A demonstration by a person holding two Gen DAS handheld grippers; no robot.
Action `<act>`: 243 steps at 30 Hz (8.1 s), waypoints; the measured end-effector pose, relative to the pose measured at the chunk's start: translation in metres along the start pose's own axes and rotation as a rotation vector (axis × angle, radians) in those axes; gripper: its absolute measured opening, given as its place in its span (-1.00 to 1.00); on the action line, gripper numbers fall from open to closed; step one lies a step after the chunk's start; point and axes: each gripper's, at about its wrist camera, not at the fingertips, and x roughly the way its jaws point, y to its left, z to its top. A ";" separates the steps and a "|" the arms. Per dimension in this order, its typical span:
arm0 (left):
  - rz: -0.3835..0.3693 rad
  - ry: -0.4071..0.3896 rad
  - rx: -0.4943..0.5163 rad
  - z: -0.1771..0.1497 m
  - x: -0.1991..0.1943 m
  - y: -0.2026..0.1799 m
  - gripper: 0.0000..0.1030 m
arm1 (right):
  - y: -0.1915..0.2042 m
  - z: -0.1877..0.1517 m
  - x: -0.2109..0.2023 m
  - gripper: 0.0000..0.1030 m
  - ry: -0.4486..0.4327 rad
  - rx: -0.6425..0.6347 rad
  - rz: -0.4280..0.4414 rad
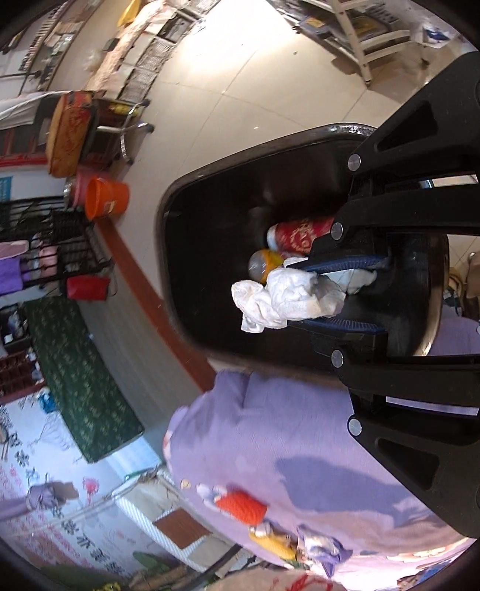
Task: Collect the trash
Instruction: 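Carry the tissue into the bin and open the right tool while the left holds the paper, then lower the beige paper into the bin and open the left tool, then move both tools from the bin back over the table, then grasp the white printed snack bag with the right tool, then grasp the purple wipes packet with the left tool while the right holds the snack bag, then carry the snack bag and purple packet toward the black bin with both tools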
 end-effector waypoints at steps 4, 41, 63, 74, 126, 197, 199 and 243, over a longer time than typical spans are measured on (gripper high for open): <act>-0.012 0.004 0.023 -0.001 0.004 -0.011 -0.55 | -0.006 -0.005 0.016 -0.33 0.030 0.035 -0.007; -0.346 0.302 0.111 -0.013 0.137 -0.149 -0.55 | -0.099 -0.017 -0.075 0.49 -0.166 0.264 -0.128; -0.290 0.194 0.118 -0.012 0.103 -0.137 0.85 | -0.080 -0.014 -0.084 0.71 -0.225 0.221 -0.079; -0.037 0.121 0.053 -0.019 0.050 -0.058 0.88 | -0.008 -0.009 -0.066 0.75 -0.184 0.094 0.033; 0.440 0.134 -0.314 -0.097 -0.089 0.159 0.88 | 0.457 -0.051 0.039 0.37 0.222 -0.730 0.535; 0.280 0.065 -0.525 -0.040 -0.022 0.181 -0.70 | 0.257 -0.025 -0.047 -0.88 0.015 -0.382 0.426; 0.277 0.051 -0.519 -0.039 -0.028 0.176 -0.70 | 0.251 -0.024 -0.048 -0.88 0.011 -0.370 0.420; -0.036 0.024 -0.202 0.007 0.011 0.022 -0.70 | -0.004 -0.005 -0.014 -0.88 -0.014 0.083 0.021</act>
